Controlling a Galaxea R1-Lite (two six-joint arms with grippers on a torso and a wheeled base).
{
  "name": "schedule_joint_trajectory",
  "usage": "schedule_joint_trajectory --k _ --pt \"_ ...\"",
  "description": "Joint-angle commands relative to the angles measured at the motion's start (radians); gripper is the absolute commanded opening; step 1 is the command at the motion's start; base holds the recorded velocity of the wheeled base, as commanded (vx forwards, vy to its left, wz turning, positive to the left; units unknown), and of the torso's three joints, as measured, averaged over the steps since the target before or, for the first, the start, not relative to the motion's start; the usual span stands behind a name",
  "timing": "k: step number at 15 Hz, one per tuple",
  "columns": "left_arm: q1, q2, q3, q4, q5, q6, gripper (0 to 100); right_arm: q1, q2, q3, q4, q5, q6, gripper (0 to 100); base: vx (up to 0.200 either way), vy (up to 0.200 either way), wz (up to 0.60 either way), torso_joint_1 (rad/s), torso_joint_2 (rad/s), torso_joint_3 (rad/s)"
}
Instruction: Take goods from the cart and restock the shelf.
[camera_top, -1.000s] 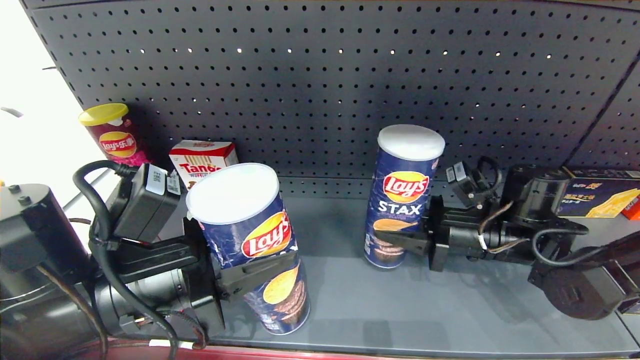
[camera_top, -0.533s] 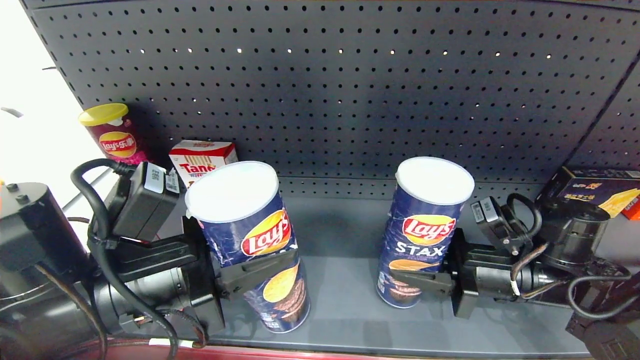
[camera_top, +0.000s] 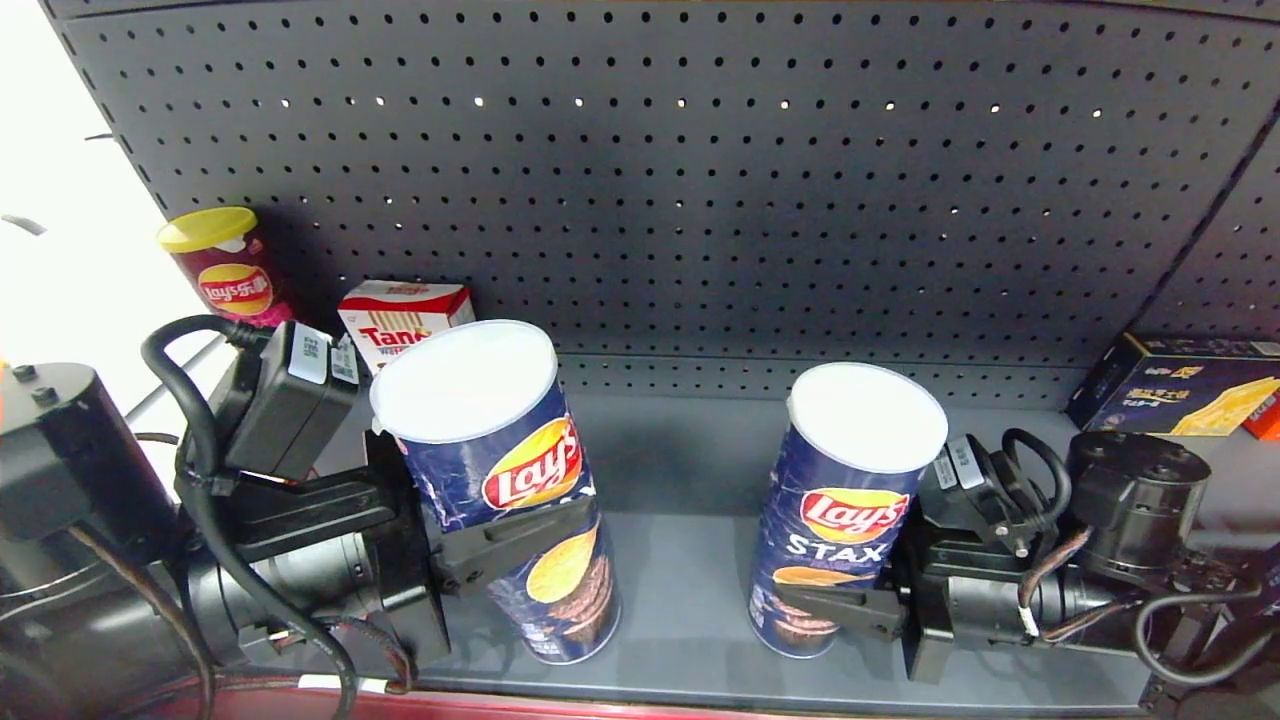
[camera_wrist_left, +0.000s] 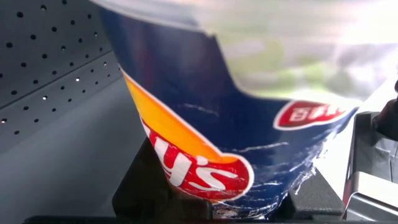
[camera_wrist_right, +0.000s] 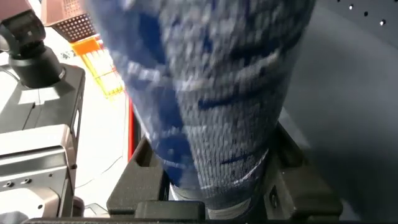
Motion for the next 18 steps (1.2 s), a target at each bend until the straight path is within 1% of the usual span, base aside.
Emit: schedule_joint_trajectory --k 1,3,6,8,9,13,18 --pt "0.000 0.000 0.002 0.000 0.000 0.001 0 -0.002 0.007 0.021 0.004 0.001 0.000 0 0.000 0.000 0.00 0.000 0.00 0.000" --pt "0.000 0.000 0.000 0.000 0.000 -0.001 0 -0.002 0.004 0.024 0.004 -0.001 -0.003 0 0.000 0.000 0.00 0.000 0.00 0.000" --pt "0.000 0.000 0.000 0.000 0.000 -0.001 0 -0.004 0.005 0.024 0.004 -0.055 -0.020 0 0.000 0.000 0.00 0.000 0.00 0.000" --pt "0.000 0.000 0.005 0.000 0.000 0.001 0 -0.004 -0.001 0.026 0.004 -0.064 -0.020 0 0.000 0.000 0.00 0.000 0.00 0.000" --pt "0.000 0.000 0.005 0.000 0.000 0.001 0 -0.004 -0.002 0.027 0.004 -0.065 -0.020 100 0.000 0.000 0.00 0.000 0.00 0.000" --pt "0.000 0.000 0.005 0.000 0.000 -0.001 0 -0.004 -0.013 0.039 0.002 -0.065 -0.023 100 0.000 0.000 0.00 0.000 0.00 0.000" --pt "0.000 0.000 0.009 0.000 0.001 -0.001 0 -0.016 -0.189 0.157 -0.007 -0.069 -0.031 100 0.000 0.000 0.00 0.000 0.00 0.000"
